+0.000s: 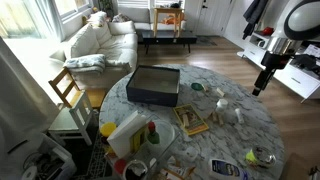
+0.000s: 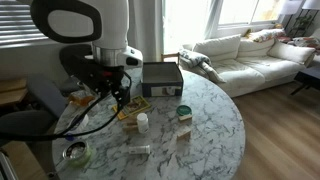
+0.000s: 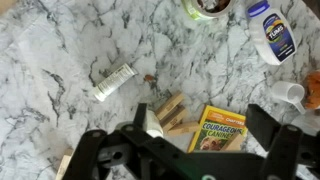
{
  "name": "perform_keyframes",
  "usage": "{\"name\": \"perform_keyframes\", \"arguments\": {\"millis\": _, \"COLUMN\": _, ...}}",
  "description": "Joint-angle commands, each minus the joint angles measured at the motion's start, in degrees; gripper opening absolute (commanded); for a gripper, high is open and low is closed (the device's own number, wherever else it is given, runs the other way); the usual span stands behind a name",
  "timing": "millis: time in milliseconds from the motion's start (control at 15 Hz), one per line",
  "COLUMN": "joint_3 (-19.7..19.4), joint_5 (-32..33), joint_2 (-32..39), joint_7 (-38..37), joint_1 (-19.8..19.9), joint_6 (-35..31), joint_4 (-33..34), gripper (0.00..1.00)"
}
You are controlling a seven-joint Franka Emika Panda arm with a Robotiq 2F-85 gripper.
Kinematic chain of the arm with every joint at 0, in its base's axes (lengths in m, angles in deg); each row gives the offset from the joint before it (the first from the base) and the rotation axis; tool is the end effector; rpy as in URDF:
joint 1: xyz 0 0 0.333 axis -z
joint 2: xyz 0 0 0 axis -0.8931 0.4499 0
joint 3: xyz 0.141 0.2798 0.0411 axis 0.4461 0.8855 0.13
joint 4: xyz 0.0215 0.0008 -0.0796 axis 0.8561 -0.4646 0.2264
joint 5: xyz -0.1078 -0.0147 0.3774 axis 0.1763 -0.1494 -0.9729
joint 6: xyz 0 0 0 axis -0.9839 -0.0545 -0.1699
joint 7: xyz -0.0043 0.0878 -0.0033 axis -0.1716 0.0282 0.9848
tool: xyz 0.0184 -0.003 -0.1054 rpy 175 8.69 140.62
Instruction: Slide the bottle with a blue lid to the right, pick up the bottle with a blue lid and place it the right way up on the table, pick up the bottle with a blue lid and put it in the clear storage container
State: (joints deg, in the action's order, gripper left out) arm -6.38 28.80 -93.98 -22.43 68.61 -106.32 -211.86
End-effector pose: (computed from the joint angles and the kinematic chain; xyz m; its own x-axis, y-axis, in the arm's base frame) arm 0.4213 -0.1954 0.4106 0.9964 0.0099 -0.0844 -0.0032 -0.9882 -0.1535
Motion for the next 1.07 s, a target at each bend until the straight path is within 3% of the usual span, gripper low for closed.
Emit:
{"name": "perform_keyframes", "arguments": {"millis": 0, "joint_3": 1.73, "joint_5": -0.38, "joint_2": 0.14, "joint_7": 0.29, "joint_1": 1.80, "joint_6": 0.09, "joint_4": 0.06, "gripper": 1.00}}
{"name": "perform_keyframes", "arguments": {"millis": 333, "joint_3": 1.73, "joint_5": -0.38, "joint_2": 0.14, "joint_7": 0.29, "joint_1": 1.80, "joint_6": 0.09, "joint_4": 0.06, "gripper": 1.00}}
{"name": "perform_keyframes", "arguments": {"millis": 467, "joint_3": 3.23, "joint_5": -3.30, "joint_2": 0.54, "joint_7": -1.63, "joint_1": 0.78, "joint_6": -3.01, "joint_4": -1.43, "gripper": 1.00}}
{"name": "perform_keyframes", "arguments": {"millis": 533, "joint_3": 4.44, "joint_5": -4.59, "joint_2": 0.29, "joint_7": -4.43, "joint_1": 0.43, "joint_6": -7.17, "joint_4": -2.42, "gripper": 1.00}}
{"name": "perform_keyframes", "arguments": {"millis": 667, "joint_3": 7.09, "joint_5": -5.89, "joint_2": 1.40, "joint_7": -12.50, "joint_1": 0.30, "joint_6": -9.40, "joint_4": -2.41, "gripper": 1.00}}
{"name": "perform_keyframes", "arguments": {"millis": 1000, "joint_3": 11.31, "joint_5": -2.61, "joint_2": 3.07, "joint_7": -31.36, "joint_1": 1.38, "joint_6": -7.81, "joint_4": -5.77, "gripper": 1.00}}
